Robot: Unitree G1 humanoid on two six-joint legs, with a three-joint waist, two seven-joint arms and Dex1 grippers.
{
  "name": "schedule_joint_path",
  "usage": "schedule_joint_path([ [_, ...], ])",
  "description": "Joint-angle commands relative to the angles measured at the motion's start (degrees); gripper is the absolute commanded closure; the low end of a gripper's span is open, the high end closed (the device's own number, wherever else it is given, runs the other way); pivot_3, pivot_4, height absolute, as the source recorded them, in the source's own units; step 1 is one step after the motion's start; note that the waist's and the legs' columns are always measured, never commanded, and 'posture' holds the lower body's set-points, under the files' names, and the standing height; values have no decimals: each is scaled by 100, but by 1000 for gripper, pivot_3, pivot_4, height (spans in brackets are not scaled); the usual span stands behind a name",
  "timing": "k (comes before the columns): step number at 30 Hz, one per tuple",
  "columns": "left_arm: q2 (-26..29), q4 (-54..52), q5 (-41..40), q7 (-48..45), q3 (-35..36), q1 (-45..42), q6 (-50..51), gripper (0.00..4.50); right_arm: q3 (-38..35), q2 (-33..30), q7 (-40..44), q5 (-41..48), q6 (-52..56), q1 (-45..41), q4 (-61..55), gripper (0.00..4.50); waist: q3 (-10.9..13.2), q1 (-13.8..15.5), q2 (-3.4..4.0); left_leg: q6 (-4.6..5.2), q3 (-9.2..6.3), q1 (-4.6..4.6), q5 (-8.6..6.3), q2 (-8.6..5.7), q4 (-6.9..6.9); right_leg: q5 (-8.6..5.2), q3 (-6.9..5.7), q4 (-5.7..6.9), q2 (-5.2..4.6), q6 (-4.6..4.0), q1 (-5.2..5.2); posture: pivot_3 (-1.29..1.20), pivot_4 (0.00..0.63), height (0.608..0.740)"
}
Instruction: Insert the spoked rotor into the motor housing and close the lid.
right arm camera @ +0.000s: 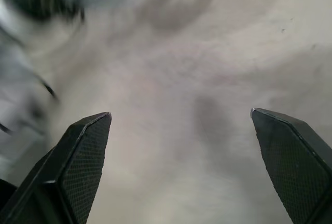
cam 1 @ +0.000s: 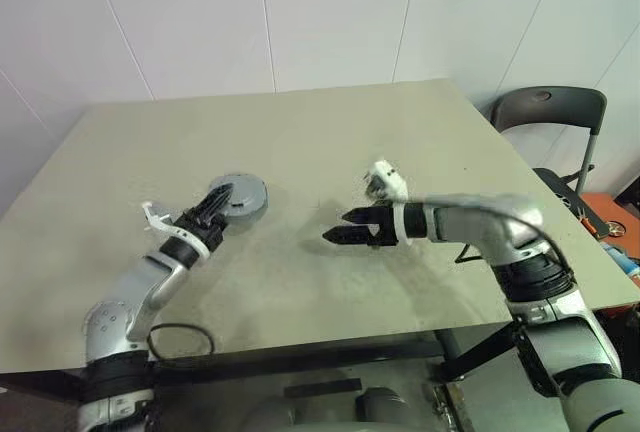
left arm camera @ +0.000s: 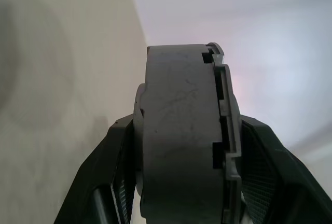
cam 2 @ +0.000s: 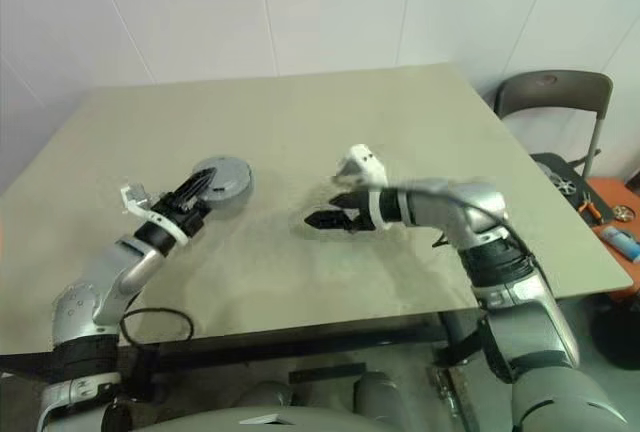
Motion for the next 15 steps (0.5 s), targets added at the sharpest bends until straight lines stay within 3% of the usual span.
schedule_joint_path([
  [1, -89, 11, 259, 399, 303, -417, -414, 2188, 385, -157, 734, -818, -1450, 121, -349, 0, 2, -15, -12, 0, 0, 0, 0, 1, 0, 0, 0, 0, 1, 0, 0, 0, 0, 740],
  [6, -197, 63, 609, 665, 517, -527, -671, 2188, 549, -179, 1099, -1451, -2300, 381, -394, 0, 2, 1, -35, -2, 3, -4, 1, 0, -1, 1, 2, -4, 1, -2, -7, 0, 0, 740],
  [15, -624, 70, 1491, 993, 1113, -561, -1677, 2188, 382, -15, 1380, -1689, -2358, 431, -299, 0, 2, 102, -45, -5, 4, -4, 3, 1, 1, 3, 0, -4, 3, -6, -6, 0, 0, 740],
])
